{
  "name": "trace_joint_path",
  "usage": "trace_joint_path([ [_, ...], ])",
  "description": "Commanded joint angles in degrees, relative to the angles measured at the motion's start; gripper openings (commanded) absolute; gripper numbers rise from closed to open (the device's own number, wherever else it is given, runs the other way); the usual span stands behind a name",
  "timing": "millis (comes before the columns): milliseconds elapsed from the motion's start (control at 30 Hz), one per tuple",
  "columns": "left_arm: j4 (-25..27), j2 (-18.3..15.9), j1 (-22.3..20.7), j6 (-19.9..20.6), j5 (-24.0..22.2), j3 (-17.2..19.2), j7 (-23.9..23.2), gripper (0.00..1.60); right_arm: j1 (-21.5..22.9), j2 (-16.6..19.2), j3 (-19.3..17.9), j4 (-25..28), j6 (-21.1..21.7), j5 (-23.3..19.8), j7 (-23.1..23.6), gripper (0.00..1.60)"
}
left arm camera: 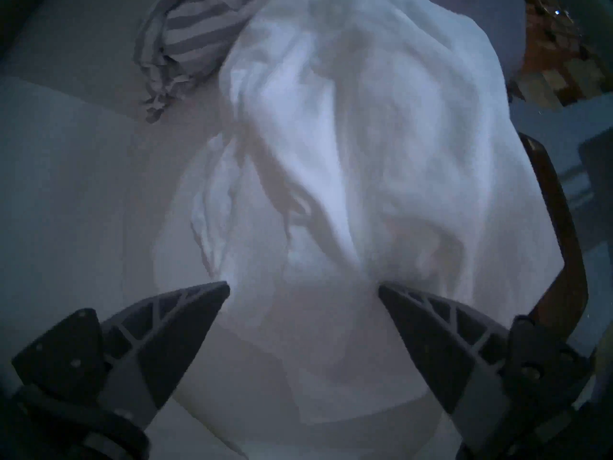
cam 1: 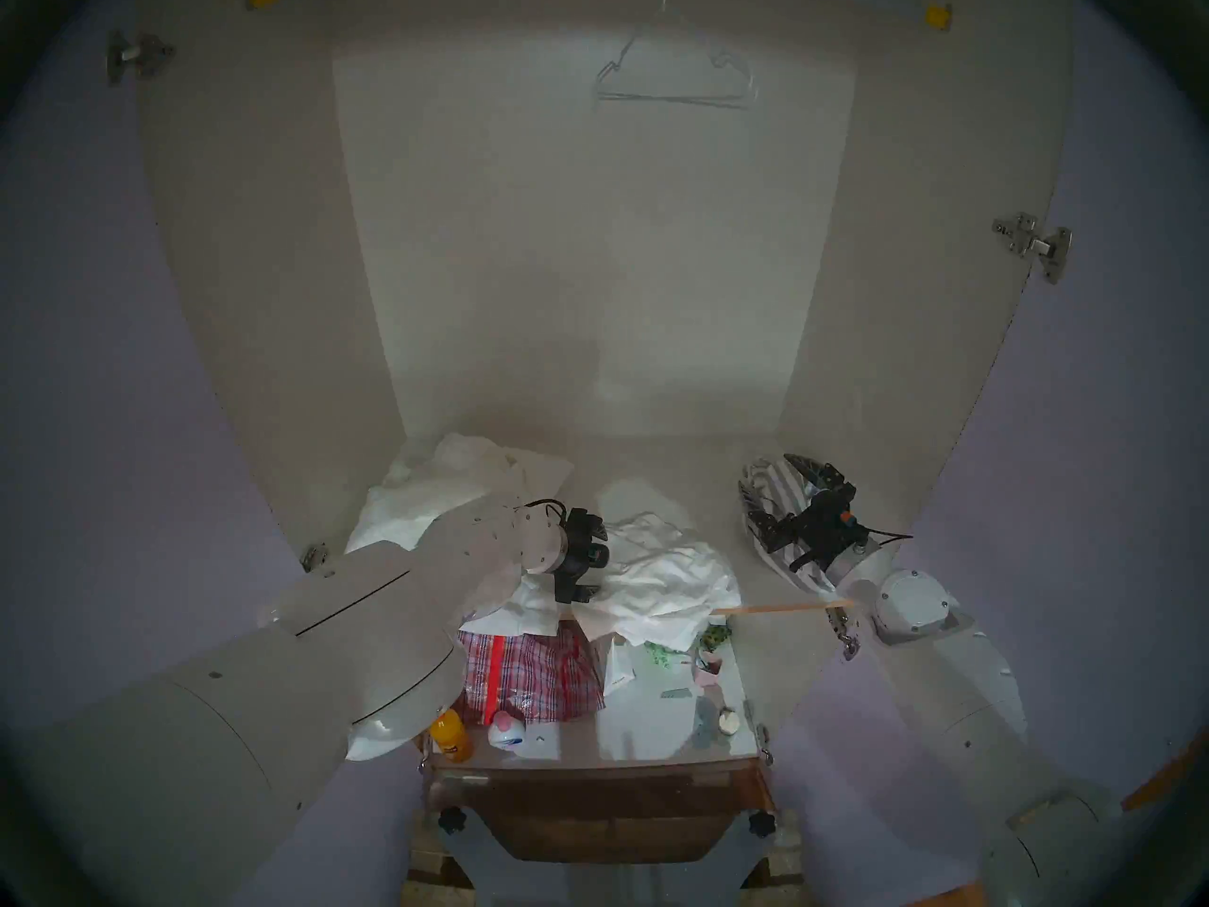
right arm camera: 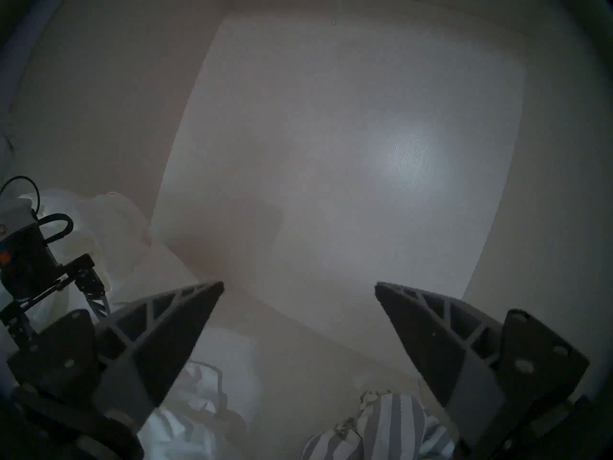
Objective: Sort tops into two piles: light colors and dark colors
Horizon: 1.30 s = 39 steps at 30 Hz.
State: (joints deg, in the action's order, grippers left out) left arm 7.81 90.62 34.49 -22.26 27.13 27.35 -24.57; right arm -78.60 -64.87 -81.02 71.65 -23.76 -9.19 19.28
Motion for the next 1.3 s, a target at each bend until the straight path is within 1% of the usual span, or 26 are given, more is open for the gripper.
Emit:
trace_joint_path([
  [0,-0.3,0.7,-0.3,1.5,0.1,-0.2,2.3,1.60,0.9,0.0,-0.5,1.2,-0.9,-0.4,0.1,1.60],
  [100,-0.7,0.9,0.3,2.3,0.5,-0.6,3.1,1.60,1.0,0.0,-0.4,1.2,-0.8,-0.3,0.1,1.60],
  [200,-1.4,1.4,1.1,4.0,0.9,-1.0,1.9,1.60,1.0,0.0,-0.4,1.1,-0.7,-0.3,0.0,1.60],
  [300,-1.5,1.1,2.4,4.3,1.2,-1.5,1.3,1.60,1.0,0.0,-0.4,1.1,-0.6,-0.2,0.0,1.60],
  [400,-1.5,0.7,3.6,4.0,1.1,-1.7,2.1,1.60,1.0,0.0,-0.4,1.1,-0.6,-0.2,0.0,1.60],
  [433,-1.5,0.6,3.8,4.0,1.2,-1.9,2.2,0.87,1.0,0.0,-0.4,1.0,-0.6,-0.2,0.0,1.60],
  [467,-1.5,0.6,3.9,4.1,1.3,-2.0,2.3,0.09,1.0,0.0,-0.4,1.0,-0.6,-0.2,0.0,1.60],
  [500,-1.5,0.6,4.0,4.1,1.3,-2.0,2.5,0.00,1.0,0.0,-0.4,1.0,-0.6,-0.2,0.0,1.60],
  [567,-1.5,0.6,4.1,3.7,1.1,-1.9,3.5,0.00,1.0,0.0,-0.4,1.0,-0.6,-0.2,0.0,1.60],
  [633,-1.1,0.5,3.6,3.1,-0.4,-0.4,6.0,0.00,1.0,0.0,-0.4,1.0,-0.6,-0.2,0.0,1.60],
  [667,-1.1,0.5,3.6,3.1,-0.4,-0.4,6.0,0.00,1.0,0.0,-0.4,1.0,-0.6,-0.2,0.0,1.60],
  [733,-0.6,0.5,2.3,2.7,-1.5,1.0,7.2,0.00,1.0,0.0,-0.4,1.0,-0.6,-0.2,0.0,1.60],
  [767,-0.2,0.7,1.3,2.5,-3.2,3.4,9.1,0.00,1.0,0.0,-0.4,1.0,-0.6,-0.2,0.0,1.60],
  [800,0.0,0.8,0.3,2.4,-4.2,5.1,9.5,0.00,1.0,0.0,-0.4,1.0,-0.6,-0.2,0.0,1.60],
  [833,0.5,0.9,-1.2,2.2,-6.4,7.5,11.1,0.00,1.0,0.0,-0.4,1.0,-0.5,-0.1,-0.1,1.60],
  [867,0.5,0.9,-1.2,2.2,-6.4,7.5,11.1,0.00,1.0,0.0,-0.4,1.0,-0.5,-0.1,-0.1,1.60],
  [900,1.4,0.9,-3.2,1.7,-7.9,10.5,12.9,0.00,1.0,0.0,-0.3,0.9,-0.5,-0.1,-0.1,1.60],
  [933,1.4,0.9,-3.2,1.7,-7.9,10.5,12.9,0.00,1.0,0.0,-0.3,0.9,-0.5,-0.1,-0.1,1.60],
  [967,1.6,1.0,-4.8,1.8,-8.8,11.4,13.0,0.00,1.0,0.0,-0.3,0.9,-0.5,-0.1,-0.1,1.60],
  [1067,3.9,0.1,-6.9,0.9,-13.6,15.3,15.9,0.00,1.0,0.0,-0.3,0.8,-0.4,-0.1,-0.1,1.60],
  [1100,4.1,-0.1,-8.4,0.2,-15.8,16.3,16.8,0.00,1.1,0.0,-0.3,0.8,-0.4,-0.1,-0.1,1.60],
  [1167,4.8,-0.6,-10.0,-0.6,-19.2,18.2,18.0,0.00,1.1,0.0,-0.3,0.8,-0.5,-0.1,-0.1,1.60],
  [1200,5.0,-1.0,-10.9,-1.9,-21.7,19.3,19.9,0.00,1.1,0.0,-0.3,0.8,-0.5,-0.1,-0.1,1.60],
  [1233,5.3,-1.3,-11.3,-3.0,-24.3,20.7,20.9,0.00,1.1,0.0,-0.4,0.9,-0.6,-0.1,-0.1,1.60],
  [1267,5.5,-1.5,-11.6,-3.6,-25.5,21.3,21.8,0.00,1.1,0.0,-0.4,0.9,-0.6,-0.1,-0.1,1.60],
])
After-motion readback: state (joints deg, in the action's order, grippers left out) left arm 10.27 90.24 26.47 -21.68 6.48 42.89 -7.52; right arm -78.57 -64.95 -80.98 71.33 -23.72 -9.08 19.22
